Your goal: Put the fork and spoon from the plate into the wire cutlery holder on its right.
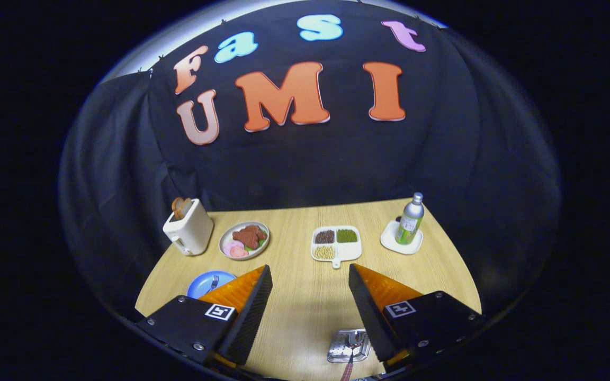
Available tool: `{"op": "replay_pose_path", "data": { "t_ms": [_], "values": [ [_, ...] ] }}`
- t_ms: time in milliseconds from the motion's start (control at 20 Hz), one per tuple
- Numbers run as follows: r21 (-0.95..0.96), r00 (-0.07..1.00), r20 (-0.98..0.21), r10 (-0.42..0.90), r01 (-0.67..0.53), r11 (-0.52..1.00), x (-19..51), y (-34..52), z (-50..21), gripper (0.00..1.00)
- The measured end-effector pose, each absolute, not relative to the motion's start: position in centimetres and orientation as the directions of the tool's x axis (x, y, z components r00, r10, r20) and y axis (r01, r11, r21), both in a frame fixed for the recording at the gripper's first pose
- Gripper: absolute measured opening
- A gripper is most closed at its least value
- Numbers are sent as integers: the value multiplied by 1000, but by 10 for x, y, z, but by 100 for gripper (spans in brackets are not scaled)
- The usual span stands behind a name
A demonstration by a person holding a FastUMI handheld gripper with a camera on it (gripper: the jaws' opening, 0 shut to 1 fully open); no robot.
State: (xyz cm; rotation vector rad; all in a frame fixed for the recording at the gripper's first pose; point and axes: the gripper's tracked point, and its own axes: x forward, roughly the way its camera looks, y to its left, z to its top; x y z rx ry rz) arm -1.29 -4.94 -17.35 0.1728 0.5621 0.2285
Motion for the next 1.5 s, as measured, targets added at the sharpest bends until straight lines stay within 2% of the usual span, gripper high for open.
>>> {"op": "replay_pose_path", "data": {
  "t_ms": [450,800,1250,1500],
  "values": [
    [87,966,-211,146,-130,988,-16,3,-80,89],
    [85,971,-125,203,-194,977,-24,86,-72,89],
    [140,895,-304,326,-296,945,-15,193,-144,90],
    [152,768,-525,366,-339,928,-19,236,-212,90]
  ]
}}
